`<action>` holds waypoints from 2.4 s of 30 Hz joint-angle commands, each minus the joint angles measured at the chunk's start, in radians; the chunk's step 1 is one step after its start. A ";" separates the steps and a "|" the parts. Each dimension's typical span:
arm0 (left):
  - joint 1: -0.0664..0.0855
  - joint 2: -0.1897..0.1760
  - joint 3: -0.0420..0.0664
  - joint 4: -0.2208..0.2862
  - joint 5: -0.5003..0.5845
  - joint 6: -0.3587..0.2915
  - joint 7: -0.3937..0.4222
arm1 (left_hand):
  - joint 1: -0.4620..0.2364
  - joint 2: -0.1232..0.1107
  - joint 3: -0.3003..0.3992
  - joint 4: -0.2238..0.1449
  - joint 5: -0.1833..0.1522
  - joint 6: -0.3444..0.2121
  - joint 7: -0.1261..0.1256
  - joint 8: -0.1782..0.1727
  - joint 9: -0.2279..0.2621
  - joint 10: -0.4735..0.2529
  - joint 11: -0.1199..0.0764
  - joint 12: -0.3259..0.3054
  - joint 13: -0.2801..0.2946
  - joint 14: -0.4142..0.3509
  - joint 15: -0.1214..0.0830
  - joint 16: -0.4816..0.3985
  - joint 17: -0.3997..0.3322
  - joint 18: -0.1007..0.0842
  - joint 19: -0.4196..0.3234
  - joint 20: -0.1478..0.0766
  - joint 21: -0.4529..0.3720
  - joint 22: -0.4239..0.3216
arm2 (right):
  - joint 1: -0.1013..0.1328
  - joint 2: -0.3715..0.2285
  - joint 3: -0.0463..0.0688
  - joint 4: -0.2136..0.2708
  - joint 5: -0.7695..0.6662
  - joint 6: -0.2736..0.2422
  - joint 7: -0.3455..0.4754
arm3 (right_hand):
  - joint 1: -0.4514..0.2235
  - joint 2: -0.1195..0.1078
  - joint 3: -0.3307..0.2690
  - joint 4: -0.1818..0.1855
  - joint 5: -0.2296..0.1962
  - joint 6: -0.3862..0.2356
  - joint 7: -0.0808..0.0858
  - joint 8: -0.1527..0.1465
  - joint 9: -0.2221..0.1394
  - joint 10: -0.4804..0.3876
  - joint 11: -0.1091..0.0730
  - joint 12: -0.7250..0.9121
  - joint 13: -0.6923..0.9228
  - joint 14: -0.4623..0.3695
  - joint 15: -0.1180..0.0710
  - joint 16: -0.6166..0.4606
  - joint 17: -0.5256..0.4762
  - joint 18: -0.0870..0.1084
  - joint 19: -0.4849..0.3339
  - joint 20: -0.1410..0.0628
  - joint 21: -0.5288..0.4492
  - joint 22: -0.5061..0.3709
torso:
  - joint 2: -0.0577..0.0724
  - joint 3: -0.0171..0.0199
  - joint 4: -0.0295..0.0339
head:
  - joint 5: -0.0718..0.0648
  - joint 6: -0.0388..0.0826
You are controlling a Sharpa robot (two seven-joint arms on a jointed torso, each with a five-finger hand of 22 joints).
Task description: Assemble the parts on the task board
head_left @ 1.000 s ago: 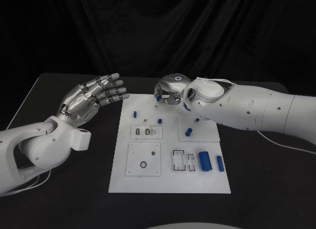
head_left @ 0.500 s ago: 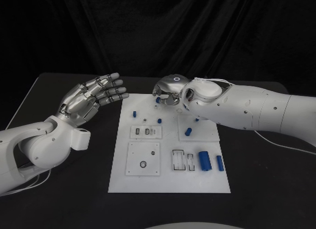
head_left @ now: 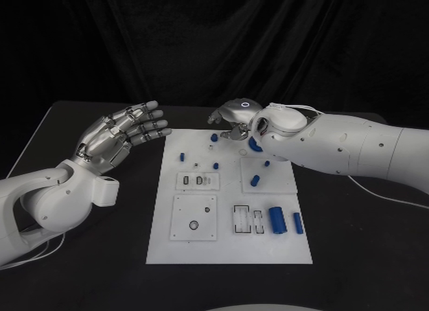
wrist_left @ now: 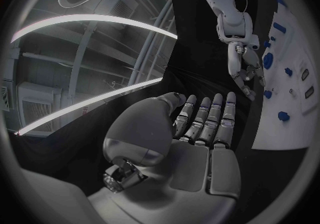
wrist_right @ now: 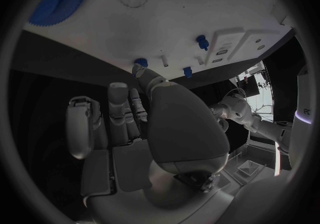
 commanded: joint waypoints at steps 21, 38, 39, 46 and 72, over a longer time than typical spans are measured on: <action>0.001 -0.005 0.001 0.005 0.015 0.012 0.163 | -0.008 0.000 0.009 0.000 0.003 0.006 0.003 0.006 0.001 0.003 0.005 0.003 0.001 -0.007 -0.001 0.007 -0.002 -0.007 -0.007 0.001 0.001 -0.002 | 0.089 -0.430 -0.026 0.337 0.108 0.070 -0.094 | -0.185 0.002 -0.142 0.188 -0.108 0.143 0.023 0.001 0.006 0.837 -0.102 1.248 1.463 0.259 -0.057 0.332 0.767 0.020 -0.013 -0.051 -0.021 0.093 | -0.006 -0.0046 -0.0080 | -0.002 -0.003; 0.000 0.005 0.001 -0.013 0.016 0.040 0.151 | -0.011 0.003 0.018 0.002 0.004 0.012 0.005 0.008 0.001 0.007 0.007 0.005 0.001 -0.008 0.001 0.010 -0.002 -0.008 -0.009 0.002 0.000 -0.002 | 0.016 -0.382 -0.027 0.268 0.116 0.050 -0.087 | -0.173 0.008 -0.161 0.191 -0.092 0.143 0.017 -0.013 -0.033 0.841 -0.112 1.248 1.466 0.289 -0.068 0.351 0.827 0.000 0.053 -0.061 0.021 0.162 | -0.004 -0.0015 -0.0074 | -0.007 -0.015; 0.000 0.005 0.001 -0.013 0.016 0.041 0.150 | -0.011 0.003 0.018 0.002 0.004 0.012 0.005 0.008 0.001 0.007 0.007 0.005 0.001 -0.008 0.001 0.010 -0.002 -0.008 -0.009 0.002 0.000 -0.002 | 0.014 -0.380 -0.027 0.266 0.116 0.048 -0.086 | -0.172 0.008 -0.162 0.190 -0.091 0.145 0.017 -0.012 -0.036 0.841 -0.112 1.248 1.466 0.293 -0.069 0.355 0.837 -0.003 0.061 -0.061 0.027 0.171 | -0.004 -0.0015 -0.0074 | -0.007 -0.015; 0.000 0.003 0.001 -0.014 0.016 0.043 0.148 | -0.011 0.003 0.018 0.002 0.004 0.012 0.005 0.008 0.001 0.007 0.007 0.005 0.001 -0.008 0.001 0.010 -0.002 -0.008 -0.009 0.002 0.000 -0.002 | 0.001 -0.358 -0.027 0.248 0.116 0.027 -0.072 | -0.157 0.013 -0.160 0.177 -0.036 0.153 0.016 -0.011 -0.048 0.841 -0.114 1.248 1.466 0.300 -0.072 0.361 0.853 -0.008 0.075 -0.065 0.038 0.188 | -0.005 -0.0026 -0.0077 | -0.008 -0.015; -0.001 0.007 0.001 -0.024 0.016 0.051 0.145 | -0.012 0.004 0.022 0.003 0.004 0.013 0.006 0.008 0.002 0.008 0.008 0.006 0.001 -0.009 0.001 0.011 -0.002 -0.008 -0.010 0.002 0.000 -0.002 | -0.019 -0.312 -0.026 0.199 0.113 0.011 -0.081 | -0.123 0.002 -0.114 0.112 0.056 0.098 0.022 -0.013 -0.092 0.841 -0.110 1.248 1.466 0.308 -0.068 0.370 0.873 -0.011 0.086 -0.062 0.045 0.204 | -0.006 -0.0027 -0.0083 | -0.014 -0.017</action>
